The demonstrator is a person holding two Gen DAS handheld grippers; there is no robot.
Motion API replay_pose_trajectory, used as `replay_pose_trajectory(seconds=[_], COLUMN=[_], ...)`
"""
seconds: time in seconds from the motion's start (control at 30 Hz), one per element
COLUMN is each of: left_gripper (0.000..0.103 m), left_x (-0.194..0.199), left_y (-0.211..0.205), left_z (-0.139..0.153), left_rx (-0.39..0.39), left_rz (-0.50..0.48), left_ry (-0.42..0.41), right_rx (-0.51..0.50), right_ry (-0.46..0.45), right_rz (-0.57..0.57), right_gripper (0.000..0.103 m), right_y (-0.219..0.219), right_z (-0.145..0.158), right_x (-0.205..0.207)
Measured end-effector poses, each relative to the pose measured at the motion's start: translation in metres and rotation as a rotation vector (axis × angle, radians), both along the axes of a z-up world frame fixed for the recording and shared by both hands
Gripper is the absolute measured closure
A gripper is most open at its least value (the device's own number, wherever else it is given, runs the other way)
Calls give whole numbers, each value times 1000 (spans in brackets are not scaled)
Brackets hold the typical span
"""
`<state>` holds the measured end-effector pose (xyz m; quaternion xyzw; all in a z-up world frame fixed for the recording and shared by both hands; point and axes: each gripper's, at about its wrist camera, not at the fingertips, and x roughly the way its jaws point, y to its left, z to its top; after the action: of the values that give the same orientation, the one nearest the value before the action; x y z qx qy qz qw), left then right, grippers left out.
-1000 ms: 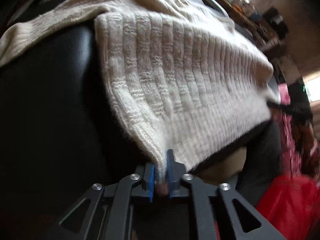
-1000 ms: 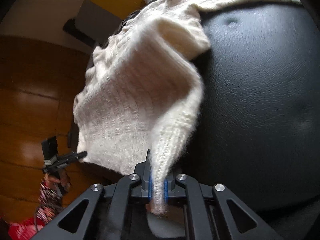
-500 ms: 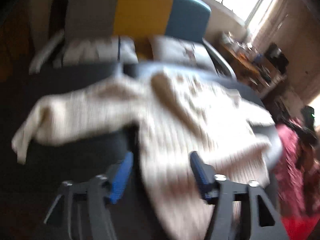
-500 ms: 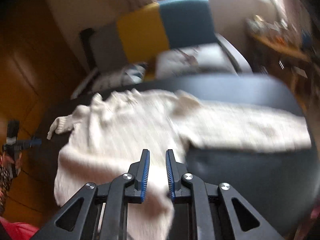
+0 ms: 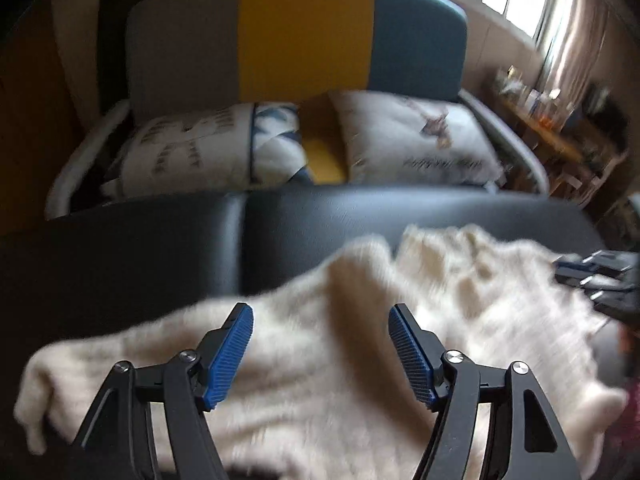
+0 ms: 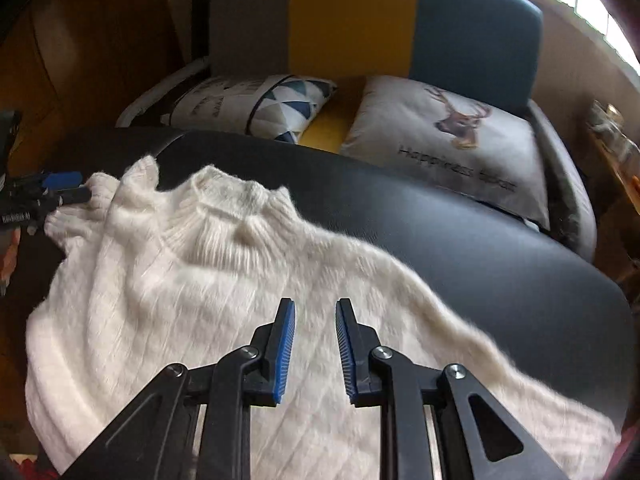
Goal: Fold clothes
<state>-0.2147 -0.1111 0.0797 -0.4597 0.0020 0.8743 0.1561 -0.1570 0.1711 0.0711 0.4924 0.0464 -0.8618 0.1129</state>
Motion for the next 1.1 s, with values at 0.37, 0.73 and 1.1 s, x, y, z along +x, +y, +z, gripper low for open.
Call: replay_pose_trajectory(seconds=[0.37, 0.73, 1.1], left_gripper=[9, 9, 81], left_x=[-49, -38, -29], left_y=[52, 73, 70], left_z=[-22, -68, -52], left_rx=[-190, -232, -191], left_rz=[-220, -406, -206], left_ry=[21, -55, 63], right_rx=[71, 60, 98], right_ry=[-135, -113, -54], right_rz=[81, 95, 11], right_gripper=[73, 68, 96], right_y=[10, 13, 9], right_z=[-42, -48, -44], right_x=[-60, -53, -42])
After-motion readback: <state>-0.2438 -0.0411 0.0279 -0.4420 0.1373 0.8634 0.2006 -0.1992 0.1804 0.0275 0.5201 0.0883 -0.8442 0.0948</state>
